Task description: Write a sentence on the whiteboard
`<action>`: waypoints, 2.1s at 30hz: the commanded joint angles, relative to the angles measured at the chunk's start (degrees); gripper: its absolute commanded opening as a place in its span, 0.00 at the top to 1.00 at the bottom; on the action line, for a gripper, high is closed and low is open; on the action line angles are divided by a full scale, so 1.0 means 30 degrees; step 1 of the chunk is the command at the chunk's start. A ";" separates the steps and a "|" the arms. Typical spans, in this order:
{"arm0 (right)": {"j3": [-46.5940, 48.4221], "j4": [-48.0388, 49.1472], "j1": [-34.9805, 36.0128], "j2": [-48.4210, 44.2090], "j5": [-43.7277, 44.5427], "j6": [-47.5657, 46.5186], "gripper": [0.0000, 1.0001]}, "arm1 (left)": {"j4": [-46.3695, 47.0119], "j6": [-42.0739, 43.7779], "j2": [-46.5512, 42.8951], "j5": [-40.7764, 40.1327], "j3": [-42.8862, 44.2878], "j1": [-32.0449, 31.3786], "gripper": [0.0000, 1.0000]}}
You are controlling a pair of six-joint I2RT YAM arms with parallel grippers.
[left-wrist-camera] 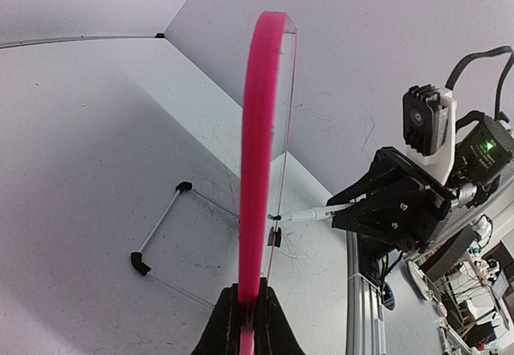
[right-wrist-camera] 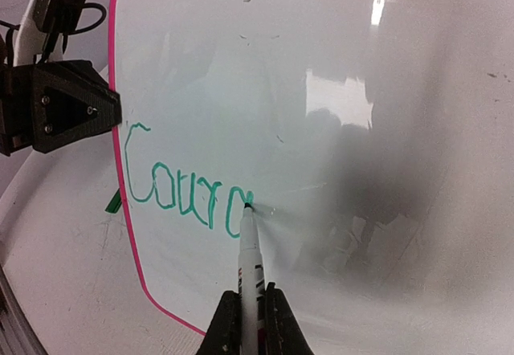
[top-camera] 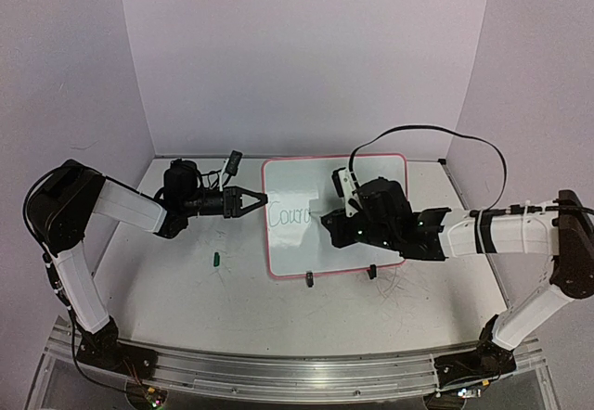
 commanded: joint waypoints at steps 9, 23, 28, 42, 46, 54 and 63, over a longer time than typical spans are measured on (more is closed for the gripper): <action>-0.0911 -0.0414 -0.0083 -0.0719 0.0532 0.0495 1.00 | 0.0362 -0.0113 -0.0769 0.0914 0.0216 -0.0366 1.00; -0.0401 0.0509 -0.0175 -0.1359 -0.0167 0.0025 1.00 | 0.0366 -0.0173 -0.0685 0.0962 0.0283 -0.0373 1.00; -0.0208 0.0527 -0.0176 -0.1094 0.0546 0.0208 1.00 | 0.0343 -0.0141 -0.0817 0.0920 0.0198 -0.0357 1.00; -0.0005 0.0440 -0.0202 -0.0709 0.1447 0.0234 1.00 | 0.0352 -0.0175 -0.0733 0.0974 0.0256 -0.0362 1.00; 0.0212 0.0441 -0.0199 -0.0504 0.1615 0.0198 1.00 | 0.0346 -0.0167 -0.0767 0.0972 0.0232 -0.0358 1.00; 0.0617 0.0476 -0.0205 -0.0202 0.1459 -0.0087 1.00 | 0.0369 -0.0153 -0.0766 0.0974 0.0264 -0.0374 1.00; 0.0079 0.0207 -0.0170 -0.0150 0.0729 0.0090 1.00 | 0.0365 -0.0157 -0.0763 0.0975 0.0259 -0.0356 1.00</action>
